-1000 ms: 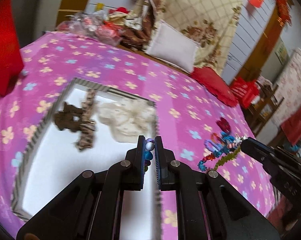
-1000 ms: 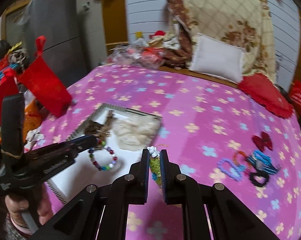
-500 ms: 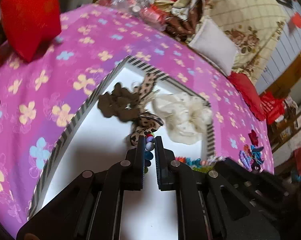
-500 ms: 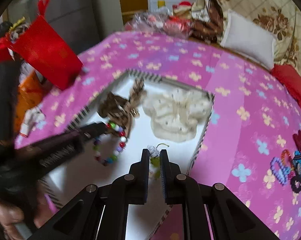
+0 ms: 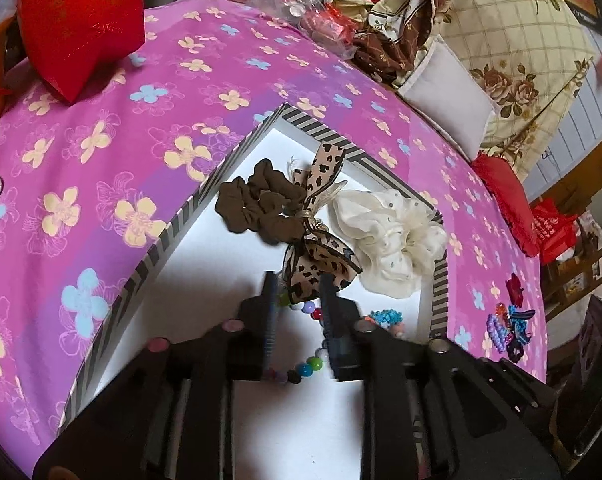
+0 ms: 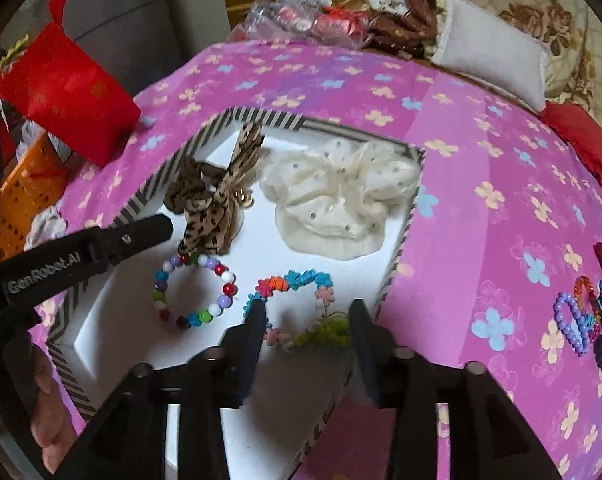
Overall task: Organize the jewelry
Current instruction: 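Carry both bracelets into the tray and open both tools, then move both tools back toward the watch and remaining bracelets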
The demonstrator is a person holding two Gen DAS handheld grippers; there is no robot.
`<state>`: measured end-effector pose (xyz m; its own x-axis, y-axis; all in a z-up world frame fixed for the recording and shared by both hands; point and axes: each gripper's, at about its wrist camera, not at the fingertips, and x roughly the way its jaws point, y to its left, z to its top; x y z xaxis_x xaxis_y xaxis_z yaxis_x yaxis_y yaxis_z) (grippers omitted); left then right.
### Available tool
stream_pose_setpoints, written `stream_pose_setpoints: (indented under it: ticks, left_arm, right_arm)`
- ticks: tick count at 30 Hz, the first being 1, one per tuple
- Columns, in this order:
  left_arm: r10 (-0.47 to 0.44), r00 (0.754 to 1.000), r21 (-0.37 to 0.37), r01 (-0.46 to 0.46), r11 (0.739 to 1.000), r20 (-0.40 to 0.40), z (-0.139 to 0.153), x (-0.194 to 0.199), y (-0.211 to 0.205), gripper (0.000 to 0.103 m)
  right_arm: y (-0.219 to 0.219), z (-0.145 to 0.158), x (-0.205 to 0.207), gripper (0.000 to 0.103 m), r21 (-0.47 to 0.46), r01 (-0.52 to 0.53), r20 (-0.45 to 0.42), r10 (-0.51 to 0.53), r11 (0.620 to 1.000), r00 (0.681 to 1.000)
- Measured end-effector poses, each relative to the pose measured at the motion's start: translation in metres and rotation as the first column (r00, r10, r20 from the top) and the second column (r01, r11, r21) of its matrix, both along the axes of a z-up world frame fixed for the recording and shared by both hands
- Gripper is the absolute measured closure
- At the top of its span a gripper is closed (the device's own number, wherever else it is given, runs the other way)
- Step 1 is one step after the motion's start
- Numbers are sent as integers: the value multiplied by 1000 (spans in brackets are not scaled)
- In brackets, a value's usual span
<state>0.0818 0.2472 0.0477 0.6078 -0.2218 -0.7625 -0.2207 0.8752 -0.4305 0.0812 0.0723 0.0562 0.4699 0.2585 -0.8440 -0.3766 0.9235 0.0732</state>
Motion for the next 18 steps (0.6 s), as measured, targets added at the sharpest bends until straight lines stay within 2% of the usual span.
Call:
stream_pose_setpoints:
  ticks: [4, 8, 13, 18]
  left_arm:
    - [3, 1000, 15, -3, 1000, 10, 5, -3, -4, 80]
    - [3, 1000, 79, -5, 997, 31, 13, -8, -15, 76]
    - [-24, 999, 149, 17, 989, 45, 19, -13, -35, 76]
    - [-101, 993, 189, 86, 978, 68, 28, -24, -69, 76]
  right_arm:
    - [-13, 16, -11, 61, 19, 22, 37, -23, 1000, 999]
    - [-40, 29, -25, 61, 38, 75, 73, -78, 996, 994]
    - [-99, 39, -47, 61, 62, 180, 97, -185, 982, 978]
    - [-176, 36, -68, 61, 96, 338, 50, -344, 936, 938]
